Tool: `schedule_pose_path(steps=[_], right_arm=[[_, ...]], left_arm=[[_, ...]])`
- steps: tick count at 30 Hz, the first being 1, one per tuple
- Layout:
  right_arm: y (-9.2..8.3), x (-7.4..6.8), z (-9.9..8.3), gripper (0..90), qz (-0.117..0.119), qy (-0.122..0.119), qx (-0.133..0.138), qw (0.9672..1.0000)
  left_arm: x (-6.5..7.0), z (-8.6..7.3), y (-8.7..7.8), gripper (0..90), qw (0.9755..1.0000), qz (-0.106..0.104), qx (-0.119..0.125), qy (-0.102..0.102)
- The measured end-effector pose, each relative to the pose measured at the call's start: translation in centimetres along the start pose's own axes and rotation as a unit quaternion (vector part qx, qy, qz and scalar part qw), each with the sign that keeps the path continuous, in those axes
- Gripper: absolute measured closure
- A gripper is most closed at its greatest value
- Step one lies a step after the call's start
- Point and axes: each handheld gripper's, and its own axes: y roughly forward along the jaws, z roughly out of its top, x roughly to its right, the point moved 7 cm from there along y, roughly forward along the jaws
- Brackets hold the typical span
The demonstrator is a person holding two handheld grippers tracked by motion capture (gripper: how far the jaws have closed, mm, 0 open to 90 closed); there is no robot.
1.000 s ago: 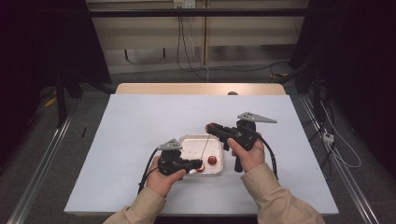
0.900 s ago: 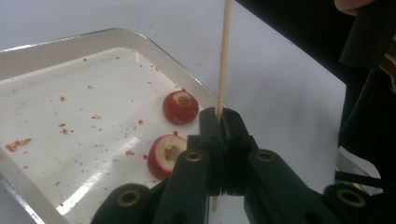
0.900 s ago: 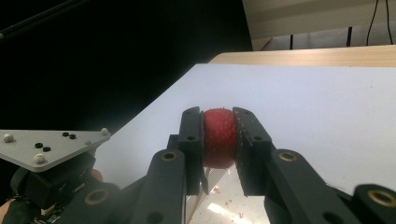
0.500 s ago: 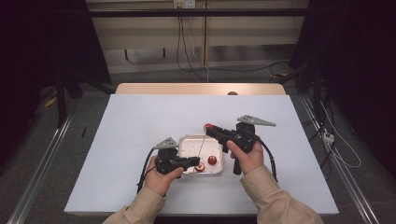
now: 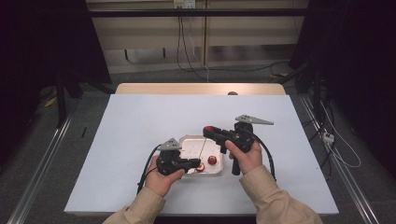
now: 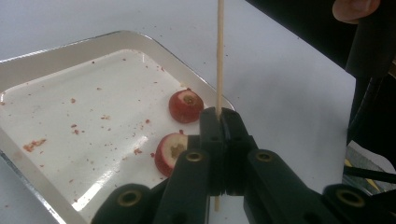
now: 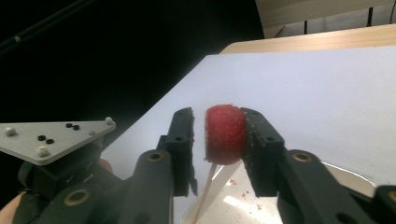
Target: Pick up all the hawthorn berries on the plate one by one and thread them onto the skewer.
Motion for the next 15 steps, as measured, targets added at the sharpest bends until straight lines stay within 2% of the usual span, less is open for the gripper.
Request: schedule_pose_path(steps=[4, 11, 15], right_arm=[[0.04, 0.07, -0.04, 74.0, -0.002, -0.004, -0.001, 1.0], [0.27, 0.03, -0.23, 74.4, 0.004, 0.003, -0.009, 0.9999], [0.23, -0.05, -0.14, 74.6, 0.004, 0.001, -0.007, 1.0]], left_arm=[[0.09, -0.03, -0.01, 89.5, 1.0, 0.003, -0.005, 0.004], [0.13, -0.05, 0.0, 89.4, 0.9998, 0.009, -0.01, 0.014], [0.11, 0.09, 0.01, 89.5, 0.9999, 0.01, 0.005, 0.002]])
